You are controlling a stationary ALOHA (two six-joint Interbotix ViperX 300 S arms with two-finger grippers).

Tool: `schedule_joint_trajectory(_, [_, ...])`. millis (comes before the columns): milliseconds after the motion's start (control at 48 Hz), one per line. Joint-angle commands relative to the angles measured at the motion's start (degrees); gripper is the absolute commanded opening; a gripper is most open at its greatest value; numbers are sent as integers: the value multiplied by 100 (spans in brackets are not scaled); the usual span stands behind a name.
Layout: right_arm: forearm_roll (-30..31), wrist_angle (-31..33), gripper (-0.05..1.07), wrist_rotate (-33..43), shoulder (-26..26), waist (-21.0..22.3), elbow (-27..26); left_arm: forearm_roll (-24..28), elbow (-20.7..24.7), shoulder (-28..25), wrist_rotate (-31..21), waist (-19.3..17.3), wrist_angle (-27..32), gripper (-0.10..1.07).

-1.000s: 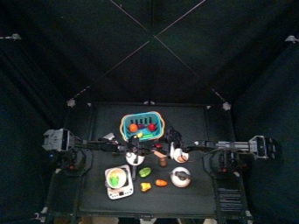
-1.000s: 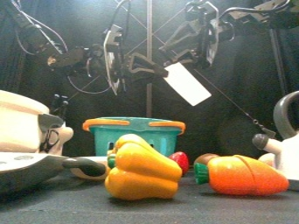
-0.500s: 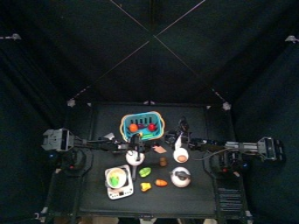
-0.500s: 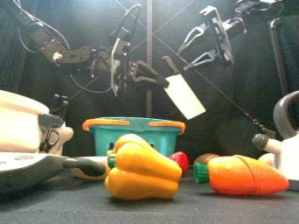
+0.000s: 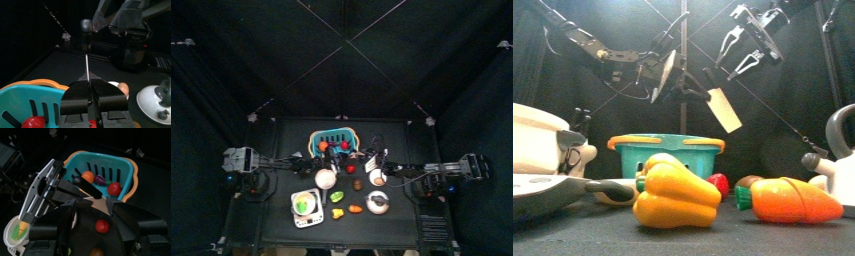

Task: Flip knife

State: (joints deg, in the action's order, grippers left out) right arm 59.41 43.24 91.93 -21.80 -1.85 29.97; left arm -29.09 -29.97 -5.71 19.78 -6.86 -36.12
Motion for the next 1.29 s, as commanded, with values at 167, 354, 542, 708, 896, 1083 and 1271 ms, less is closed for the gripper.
schedule_joint_trajectory(167, [237,870,86,9,26,18,-211,-88,729,-334,26,88,-62,34])
schedule_joint_trajectory(354, [264,1213,86,9,44,26,-220,-299,1002,-519,26,114,-35,34])
schedule_joint_trajectory(542, [360,1310,85,9,114,185,-202,-554,1230,-712,35,123,-35,34])
schedule_joint_trajectory(708, [378,1301,77,9,114,211,-158,-545,1230,-721,35,132,-35,34])
schedule_joint_trajectory(896, [378,1213,55,0,79,202,-70,-492,1195,-712,44,123,-18,35])
schedule_joint_trajectory(1083, [448,844,53,0,-70,211,193,-97,1063,-659,26,141,97,46])
schedule_joint_trajectory(1271, [571,475,53,-9,-360,211,492,-18,932,-580,44,149,79,74])
